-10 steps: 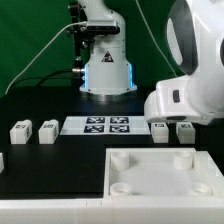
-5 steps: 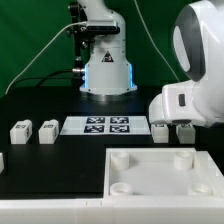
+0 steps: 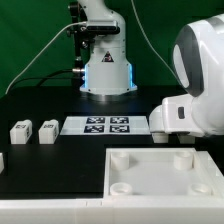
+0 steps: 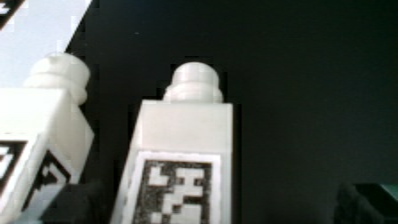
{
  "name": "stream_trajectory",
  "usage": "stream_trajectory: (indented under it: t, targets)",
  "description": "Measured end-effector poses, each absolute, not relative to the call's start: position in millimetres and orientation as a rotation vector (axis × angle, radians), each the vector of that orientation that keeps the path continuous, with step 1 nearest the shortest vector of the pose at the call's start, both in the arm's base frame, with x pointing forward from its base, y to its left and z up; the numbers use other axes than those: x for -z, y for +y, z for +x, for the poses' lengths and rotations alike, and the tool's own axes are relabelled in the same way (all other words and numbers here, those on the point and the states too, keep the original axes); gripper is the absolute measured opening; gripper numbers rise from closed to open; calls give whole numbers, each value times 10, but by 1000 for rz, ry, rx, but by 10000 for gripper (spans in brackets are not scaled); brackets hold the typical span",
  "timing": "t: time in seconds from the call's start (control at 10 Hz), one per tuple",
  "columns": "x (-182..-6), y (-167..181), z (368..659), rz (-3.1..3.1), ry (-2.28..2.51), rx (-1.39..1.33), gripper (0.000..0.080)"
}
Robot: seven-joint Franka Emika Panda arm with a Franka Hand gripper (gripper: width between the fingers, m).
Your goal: Assemble one leg
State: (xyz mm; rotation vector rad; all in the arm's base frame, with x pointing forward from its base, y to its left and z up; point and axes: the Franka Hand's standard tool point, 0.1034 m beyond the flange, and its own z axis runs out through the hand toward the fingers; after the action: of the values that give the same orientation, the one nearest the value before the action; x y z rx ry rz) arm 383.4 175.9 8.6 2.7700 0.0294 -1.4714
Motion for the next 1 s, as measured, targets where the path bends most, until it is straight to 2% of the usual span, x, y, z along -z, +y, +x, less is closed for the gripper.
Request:
stream_trajectory:
  t: [0.1, 0.3, 0.4, 0.5, 1.0]
  targets:
    - [-86, 1760, 3834, 2770, 29, 1472, 616]
    - [-85, 1759, 3833, 2770, 29, 1472, 345]
    - [-86, 1760, 3832, 2770, 29, 1473, 345]
    - [-86, 1760, 3832, 2770, 28, 1473, 289]
    - [-87, 1759, 3833, 2770, 28, 1473, 289]
